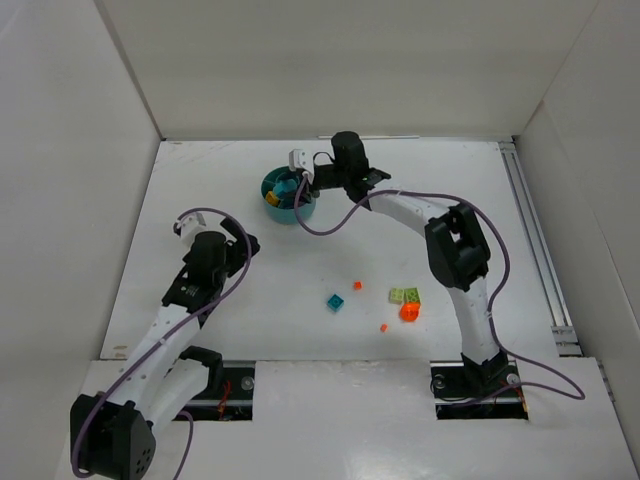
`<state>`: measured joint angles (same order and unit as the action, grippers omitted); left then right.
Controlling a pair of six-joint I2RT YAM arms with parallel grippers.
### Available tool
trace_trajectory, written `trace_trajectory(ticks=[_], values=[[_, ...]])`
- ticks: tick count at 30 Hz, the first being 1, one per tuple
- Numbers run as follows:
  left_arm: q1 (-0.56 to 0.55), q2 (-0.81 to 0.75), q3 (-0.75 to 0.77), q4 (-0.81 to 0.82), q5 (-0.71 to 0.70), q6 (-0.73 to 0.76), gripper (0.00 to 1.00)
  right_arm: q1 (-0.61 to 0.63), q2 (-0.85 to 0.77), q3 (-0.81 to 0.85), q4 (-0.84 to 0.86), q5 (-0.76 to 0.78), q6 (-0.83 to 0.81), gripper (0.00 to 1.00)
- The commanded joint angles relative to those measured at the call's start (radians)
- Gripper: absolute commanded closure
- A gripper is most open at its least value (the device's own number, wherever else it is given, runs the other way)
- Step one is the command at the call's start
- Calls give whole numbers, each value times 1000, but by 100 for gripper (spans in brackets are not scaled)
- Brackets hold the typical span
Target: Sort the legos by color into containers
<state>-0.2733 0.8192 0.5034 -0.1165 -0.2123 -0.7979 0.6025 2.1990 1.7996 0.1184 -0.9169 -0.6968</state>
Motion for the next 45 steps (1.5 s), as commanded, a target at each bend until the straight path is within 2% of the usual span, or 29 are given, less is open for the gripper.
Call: trace_trajectory(ticks=[1,6,17,26,28,31,32,38,45], values=[[3,11,11,48,13,31,0,-7,11,84,131,-59,72,72],[3,20,11,57,24,31,0,-17,36,93,240,-79,144,71],[3,20,11,57,24,31,0,-26,90,112,259,-69,172,71],[3,20,11,48,33,31,0,-35,143,153,268,-51,192,67],[3,20,11,48,33,31,0,-35,143,153,268,-51,203,64],[3,20,11,48,33,31,0,-35,143,153,268,-51,203,53],[3,20,11,48,43,31,0,-35,143,153,268,-51,203,46],[3,20,11,48,65,40,0,-35,111,123,268,-51,203,24],[3,11,1,48,93,49,0,-44,15,54,277,-25,203,22]])
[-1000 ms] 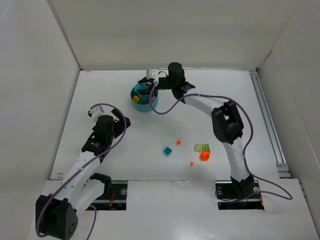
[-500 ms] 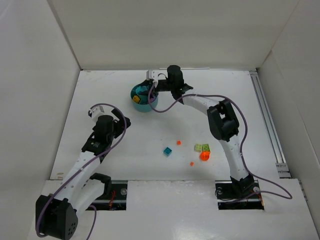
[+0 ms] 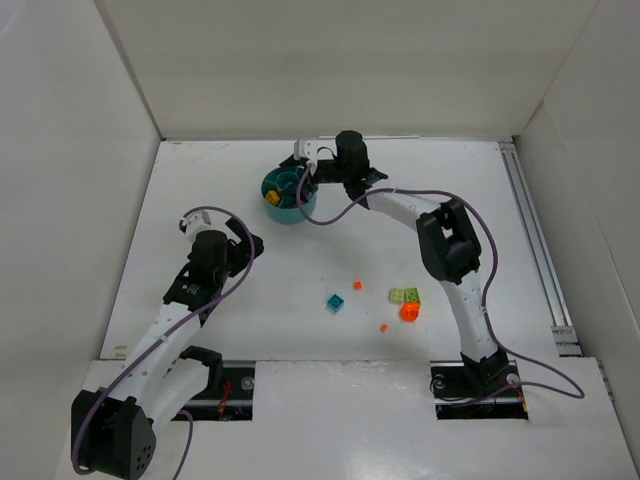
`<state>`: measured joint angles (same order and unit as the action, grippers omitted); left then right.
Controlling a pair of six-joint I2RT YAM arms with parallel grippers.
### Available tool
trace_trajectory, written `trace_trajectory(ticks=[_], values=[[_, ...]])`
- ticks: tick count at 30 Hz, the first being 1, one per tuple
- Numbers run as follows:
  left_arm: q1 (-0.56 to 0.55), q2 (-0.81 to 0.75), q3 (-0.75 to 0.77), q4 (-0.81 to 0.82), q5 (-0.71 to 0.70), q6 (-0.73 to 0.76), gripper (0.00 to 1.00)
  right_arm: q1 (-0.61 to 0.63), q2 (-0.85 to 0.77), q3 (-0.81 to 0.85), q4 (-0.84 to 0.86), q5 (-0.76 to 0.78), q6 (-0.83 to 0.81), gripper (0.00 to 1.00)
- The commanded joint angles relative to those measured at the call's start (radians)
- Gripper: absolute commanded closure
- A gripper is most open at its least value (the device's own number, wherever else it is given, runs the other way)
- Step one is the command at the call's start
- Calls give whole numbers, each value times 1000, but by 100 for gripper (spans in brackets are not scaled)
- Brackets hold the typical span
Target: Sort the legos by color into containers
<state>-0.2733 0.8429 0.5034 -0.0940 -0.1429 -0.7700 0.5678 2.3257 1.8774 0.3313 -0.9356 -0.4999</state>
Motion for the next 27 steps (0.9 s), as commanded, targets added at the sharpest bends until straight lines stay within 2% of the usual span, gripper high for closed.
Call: trace_trajectory(ticks=[1,6,8,10,11,13,15,16,17,19,21,24,27], values=[[3,-13,1,25,23,21,0,-9,-130,-38,74,4,6,21],[3,-13,-9,26,72,31,0,-28,-239,-130,74,73,6,24],[-29,-13,-9,36,81,55,0,-38,-319,-213,74,106,6,24],[-78,-4,0,45,91,75,0,-48,-396,-350,52,193,6,22],[-95,13,0,45,107,89,0,-57,-484,-401,43,236,6,21],[-141,47,9,72,161,138,0,-68,-586,-516,23,389,6,14],[-240,71,20,85,189,170,0,-78,-747,-680,-29,501,6,0],[-280,94,20,94,200,195,0,-91,-800,-731,-52,585,6,0],[-321,107,30,105,209,234,0,-107,-853,-823,-95,619,17,0],[-447,136,30,128,221,276,0,-126,-1003,-903,-138,688,29,0],[-571,182,41,144,195,317,0,-160,-1134,-993,-208,707,44,0],[-702,271,96,133,83,327,3,-190,-1248,-1076,-293,736,44,0],[-770,375,156,105,-39,327,6,-209,-1385,-1115,-359,762,15,0]])
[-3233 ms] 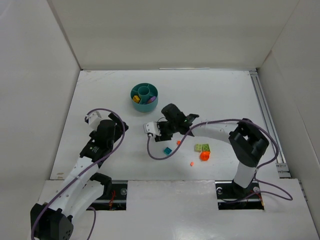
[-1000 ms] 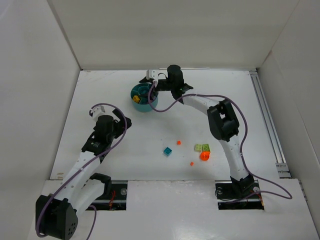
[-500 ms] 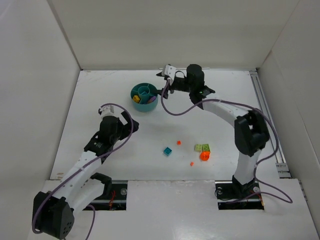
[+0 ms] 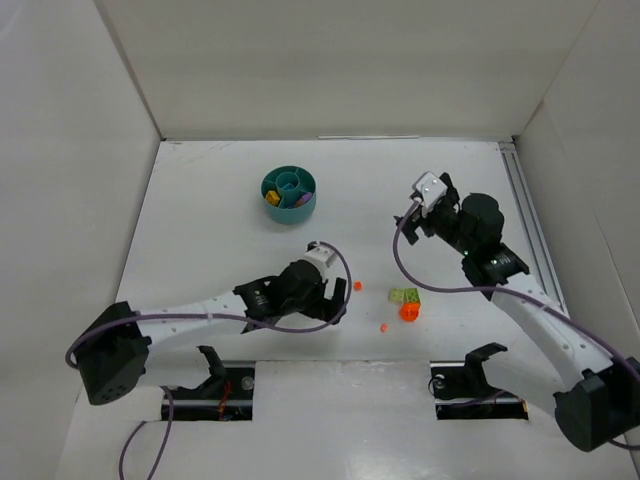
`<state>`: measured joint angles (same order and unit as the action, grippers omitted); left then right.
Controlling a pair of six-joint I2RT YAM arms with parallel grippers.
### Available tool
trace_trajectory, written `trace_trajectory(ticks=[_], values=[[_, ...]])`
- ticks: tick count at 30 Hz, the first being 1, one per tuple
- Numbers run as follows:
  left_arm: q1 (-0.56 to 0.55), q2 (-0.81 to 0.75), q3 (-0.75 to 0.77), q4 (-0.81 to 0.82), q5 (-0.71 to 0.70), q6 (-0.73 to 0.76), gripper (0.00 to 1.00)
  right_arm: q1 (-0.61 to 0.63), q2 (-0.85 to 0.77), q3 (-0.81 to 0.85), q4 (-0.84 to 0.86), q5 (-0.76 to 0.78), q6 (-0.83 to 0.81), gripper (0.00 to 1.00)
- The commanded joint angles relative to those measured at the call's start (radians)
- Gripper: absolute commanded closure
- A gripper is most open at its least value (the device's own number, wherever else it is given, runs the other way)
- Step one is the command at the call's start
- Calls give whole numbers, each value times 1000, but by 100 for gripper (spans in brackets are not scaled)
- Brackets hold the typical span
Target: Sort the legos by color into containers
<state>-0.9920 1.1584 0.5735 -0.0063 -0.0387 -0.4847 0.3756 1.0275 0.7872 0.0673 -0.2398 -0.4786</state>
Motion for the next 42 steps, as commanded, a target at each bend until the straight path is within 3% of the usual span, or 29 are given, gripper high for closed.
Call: trace_trajectory(ticks=[1,10,17,23,26,28,35,42], values=[[-60,88,98,8,-144,41,6,-17,-105,-38,-110,66,-6,0],[-95,345,230,-40,-194,87,29,-46,-175,-57,-201,66,-58,0],[-96,389,253,-40,-216,78,41,-56,-175,-57,-210,46,-69,0],[-106,417,253,-50,-216,78,66,-56,-184,-57,-210,46,-69,0],[-115,417,244,-60,-216,58,66,-66,-202,-57,-219,46,-69,0],[-116,406,244,-60,-225,43,73,-66,-202,-66,-219,46,-69,0],[-116,342,291,-110,-389,-18,78,-66,-242,-66,-219,46,-69,0],[88,323,458,-110,-455,60,78,-66,-277,-75,-239,114,-69,0]])
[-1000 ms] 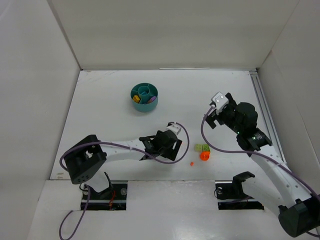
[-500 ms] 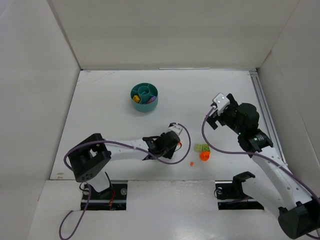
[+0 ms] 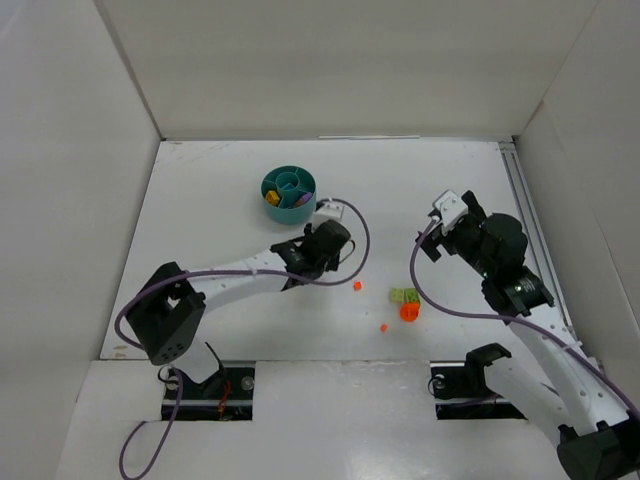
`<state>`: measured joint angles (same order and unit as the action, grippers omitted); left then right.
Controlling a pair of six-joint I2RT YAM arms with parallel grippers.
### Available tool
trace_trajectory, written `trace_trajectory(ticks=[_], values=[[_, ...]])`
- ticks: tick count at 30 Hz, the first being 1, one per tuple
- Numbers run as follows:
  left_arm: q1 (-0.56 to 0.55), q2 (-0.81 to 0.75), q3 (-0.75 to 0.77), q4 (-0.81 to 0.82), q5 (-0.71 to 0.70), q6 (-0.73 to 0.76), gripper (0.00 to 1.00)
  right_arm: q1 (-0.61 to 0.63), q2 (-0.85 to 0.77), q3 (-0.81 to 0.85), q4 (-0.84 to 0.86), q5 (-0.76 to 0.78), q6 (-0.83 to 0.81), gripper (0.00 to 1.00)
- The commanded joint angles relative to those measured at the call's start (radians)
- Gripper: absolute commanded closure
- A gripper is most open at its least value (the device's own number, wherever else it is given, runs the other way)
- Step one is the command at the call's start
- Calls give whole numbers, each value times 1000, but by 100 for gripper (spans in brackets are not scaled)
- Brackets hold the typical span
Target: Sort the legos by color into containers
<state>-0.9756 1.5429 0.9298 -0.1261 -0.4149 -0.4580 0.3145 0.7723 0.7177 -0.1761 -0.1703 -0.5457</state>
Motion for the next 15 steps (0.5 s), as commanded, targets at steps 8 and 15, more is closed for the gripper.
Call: trace_trajectory(ticks=[8,15], values=[[429,2,323,52,69,140,75,-5,-54,-6,-19,153,21,0],[503,158,506,49,105,226,74,-5,-24,-6,-28,196,21,0]])
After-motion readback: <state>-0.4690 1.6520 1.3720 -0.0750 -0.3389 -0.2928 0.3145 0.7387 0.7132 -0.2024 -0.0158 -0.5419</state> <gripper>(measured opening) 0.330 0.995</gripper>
